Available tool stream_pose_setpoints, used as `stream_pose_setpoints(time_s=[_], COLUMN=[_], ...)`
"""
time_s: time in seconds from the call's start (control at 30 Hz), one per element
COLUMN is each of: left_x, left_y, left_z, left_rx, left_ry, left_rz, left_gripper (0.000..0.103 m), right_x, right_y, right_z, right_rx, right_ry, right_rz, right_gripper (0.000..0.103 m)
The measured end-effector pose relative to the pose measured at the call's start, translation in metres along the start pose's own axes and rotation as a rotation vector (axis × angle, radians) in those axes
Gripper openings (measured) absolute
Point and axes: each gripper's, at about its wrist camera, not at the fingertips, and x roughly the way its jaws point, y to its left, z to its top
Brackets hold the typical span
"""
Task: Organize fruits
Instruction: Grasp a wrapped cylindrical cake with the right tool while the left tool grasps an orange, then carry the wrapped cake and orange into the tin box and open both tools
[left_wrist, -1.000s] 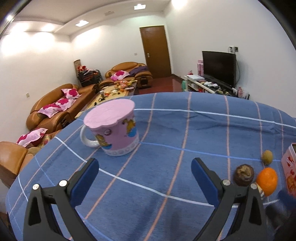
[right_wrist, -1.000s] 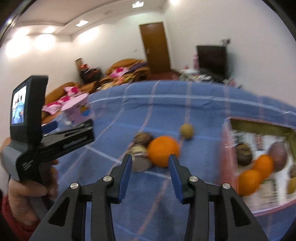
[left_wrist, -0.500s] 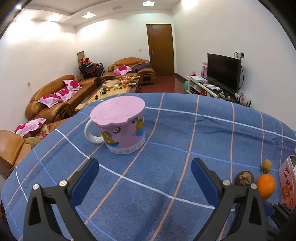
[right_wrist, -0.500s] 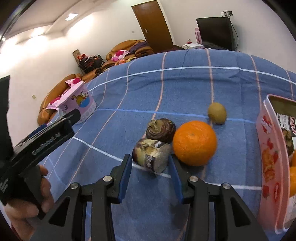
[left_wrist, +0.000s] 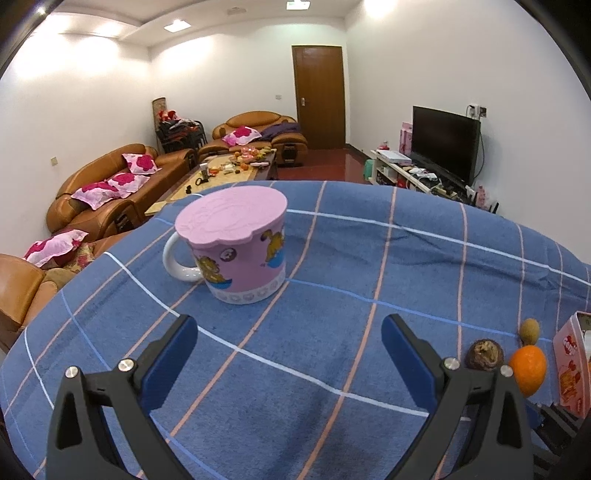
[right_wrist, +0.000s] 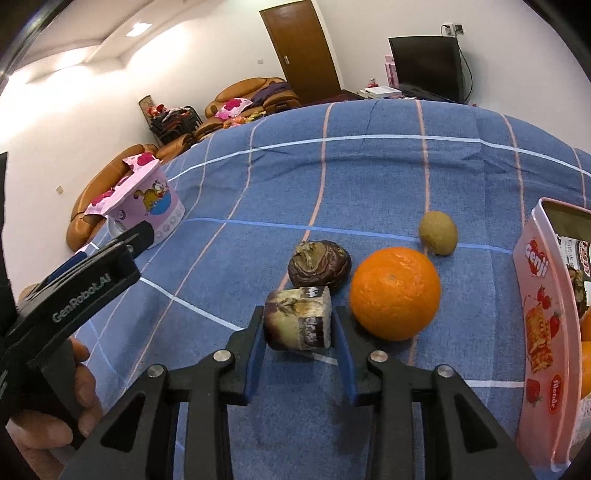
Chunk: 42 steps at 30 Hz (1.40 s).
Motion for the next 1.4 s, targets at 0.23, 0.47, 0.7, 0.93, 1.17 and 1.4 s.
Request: stream_pose_setpoints(time_s=[0.23, 0.47, 0.7, 0.93, 1.17, 1.4], left_x=[-0.007, -0.024, -0.039, -0.016, 0.002, -0.003], left_y=[-0.007, -0.052, -0.119, -0.173, -0.180, -0.167], left_z=[-0.001, -0.012, -0.024, -0.030, -0.026, -0.024], left_rx=[0.015, 0.168, 0.362, 0.485, 0.463, 0.420], left_ry=[-0.034, -0.025, -0.004, 0.121, 0.198, 0.147], left_rz=[-0.092, -0.395, -0.552, -0.503, -0.501, -0.428], left_gripper=[0.101, 0.092, 0.068, 0.057, 0.049, 0.048], right_x=[-0.044, -0.111, -0.140, -0.145, -0.144, -0.139], right_y=[-0.004, -0.039, -0.074, -0.084, -0.094, -0.095], right_z=[-0.018, -0.028, -0.024, -0.019, -0.018, -0.021], right_rx=[-0.032, -0.054, -0.014, 0.003, 0.030, 0.031], right_ry=[-0.132, -0.336, -0.416, -0.428, -0.409, -0.404], right_rz=[0.022, -0.141, -0.195, -0.186, -0.168, -0.183], right_gripper=[0.036, 0.036, 0.036, 0.036, 0.036, 0.036])
